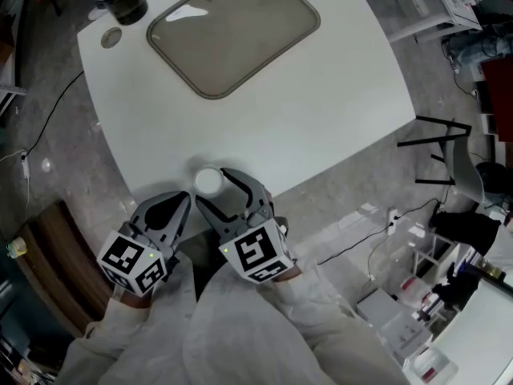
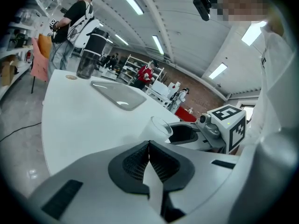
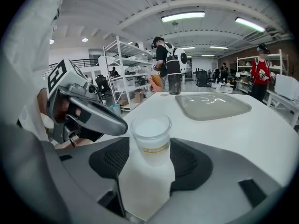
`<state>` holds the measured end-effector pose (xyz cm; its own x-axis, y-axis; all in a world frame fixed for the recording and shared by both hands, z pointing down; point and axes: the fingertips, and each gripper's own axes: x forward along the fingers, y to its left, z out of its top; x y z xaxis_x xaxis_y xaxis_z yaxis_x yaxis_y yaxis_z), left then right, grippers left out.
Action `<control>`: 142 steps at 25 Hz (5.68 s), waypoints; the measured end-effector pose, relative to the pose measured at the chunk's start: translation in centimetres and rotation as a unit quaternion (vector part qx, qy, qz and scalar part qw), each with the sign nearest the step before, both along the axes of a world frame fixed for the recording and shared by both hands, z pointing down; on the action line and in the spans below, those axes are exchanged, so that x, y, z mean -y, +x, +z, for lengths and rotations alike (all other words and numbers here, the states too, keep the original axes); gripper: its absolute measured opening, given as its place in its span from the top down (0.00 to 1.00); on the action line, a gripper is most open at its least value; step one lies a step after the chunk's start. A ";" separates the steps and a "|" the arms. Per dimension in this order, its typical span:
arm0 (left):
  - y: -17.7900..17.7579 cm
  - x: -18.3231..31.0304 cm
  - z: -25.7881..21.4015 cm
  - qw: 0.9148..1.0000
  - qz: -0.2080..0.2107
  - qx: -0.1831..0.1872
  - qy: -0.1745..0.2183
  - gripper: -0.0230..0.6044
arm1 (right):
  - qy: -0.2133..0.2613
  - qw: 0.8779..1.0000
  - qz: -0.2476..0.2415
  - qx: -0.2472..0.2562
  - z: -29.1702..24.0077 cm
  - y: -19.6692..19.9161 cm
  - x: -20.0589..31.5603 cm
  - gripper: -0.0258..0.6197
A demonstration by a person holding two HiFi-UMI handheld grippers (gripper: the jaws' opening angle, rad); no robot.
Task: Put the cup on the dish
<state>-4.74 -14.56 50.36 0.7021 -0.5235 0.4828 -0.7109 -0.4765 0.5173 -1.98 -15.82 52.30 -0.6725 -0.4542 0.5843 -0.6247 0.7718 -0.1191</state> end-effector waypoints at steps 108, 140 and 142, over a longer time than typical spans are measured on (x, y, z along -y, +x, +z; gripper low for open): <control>5.5 29.2 -4.5 0.992 -0.072 0.011 0.105 0.95 | 0.084 0.996 -0.002 -0.010 -5.4 5.8 31.3 0.56; 3.5 30.9 -0.9 0.993 -0.094 0.013 0.068 0.95 | 0.061 0.997 0.036 0.006 0.0 4.1 36.6 0.56; 3.6 30.6 -1.1 0.994 -0.090 0.014 0.067 0.95 | 0.057 0.998 0.038 0.009 0.1 4.1 36.5 0.56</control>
<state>-1.17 -45.18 49.30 0.5783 -0.7002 0.4186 -0.8044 -0.4036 0.4360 2.09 -52.32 52.35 -0.6434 -0.5668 0.5145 -0.6800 0.7318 -0.0441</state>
